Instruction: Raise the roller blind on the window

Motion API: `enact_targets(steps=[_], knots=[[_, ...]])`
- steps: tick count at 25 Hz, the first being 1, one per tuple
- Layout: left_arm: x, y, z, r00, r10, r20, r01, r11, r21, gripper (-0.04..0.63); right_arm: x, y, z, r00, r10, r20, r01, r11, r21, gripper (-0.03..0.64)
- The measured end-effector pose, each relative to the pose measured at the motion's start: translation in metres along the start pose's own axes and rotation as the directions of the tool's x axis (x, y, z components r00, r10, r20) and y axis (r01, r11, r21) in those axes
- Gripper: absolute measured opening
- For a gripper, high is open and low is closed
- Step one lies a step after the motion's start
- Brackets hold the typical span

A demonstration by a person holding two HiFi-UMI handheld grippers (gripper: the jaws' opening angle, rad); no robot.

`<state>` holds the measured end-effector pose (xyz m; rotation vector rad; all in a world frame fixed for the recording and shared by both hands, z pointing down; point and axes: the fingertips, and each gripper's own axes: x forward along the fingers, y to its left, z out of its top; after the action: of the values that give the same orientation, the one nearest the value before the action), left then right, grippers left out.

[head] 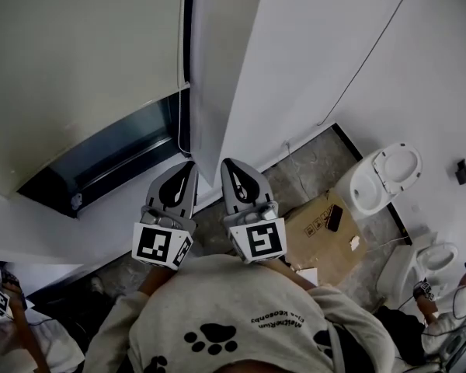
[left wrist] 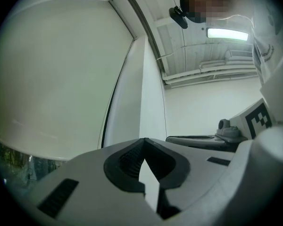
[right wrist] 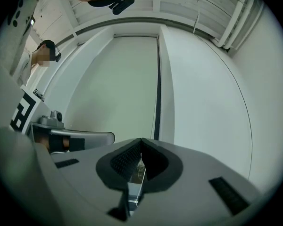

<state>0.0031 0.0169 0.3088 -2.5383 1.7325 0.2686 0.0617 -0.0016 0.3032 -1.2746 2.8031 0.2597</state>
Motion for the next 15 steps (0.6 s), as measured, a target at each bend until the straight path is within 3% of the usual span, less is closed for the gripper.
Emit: enact_targets(steps=[8, 15], knots=[[0.047, 0.048, -0.011, 0.998, -0.048, -0.045, 0.047, 0.999, -0.022, 0.008, 0.063, -0.012, -0.014, 1.000, -0.024, -0.017, 0.024, 1.000, 0.019, 0.009], [0.092, 0.079, -0.022, 0.991, -0.116, -0.062, 0.114, 0.993, -0.035, 0.008, 0.105, -0.034, -0.027, 0.995, -0.094, -0.037, 0.095, 0.995, 0.021, 0.009]])
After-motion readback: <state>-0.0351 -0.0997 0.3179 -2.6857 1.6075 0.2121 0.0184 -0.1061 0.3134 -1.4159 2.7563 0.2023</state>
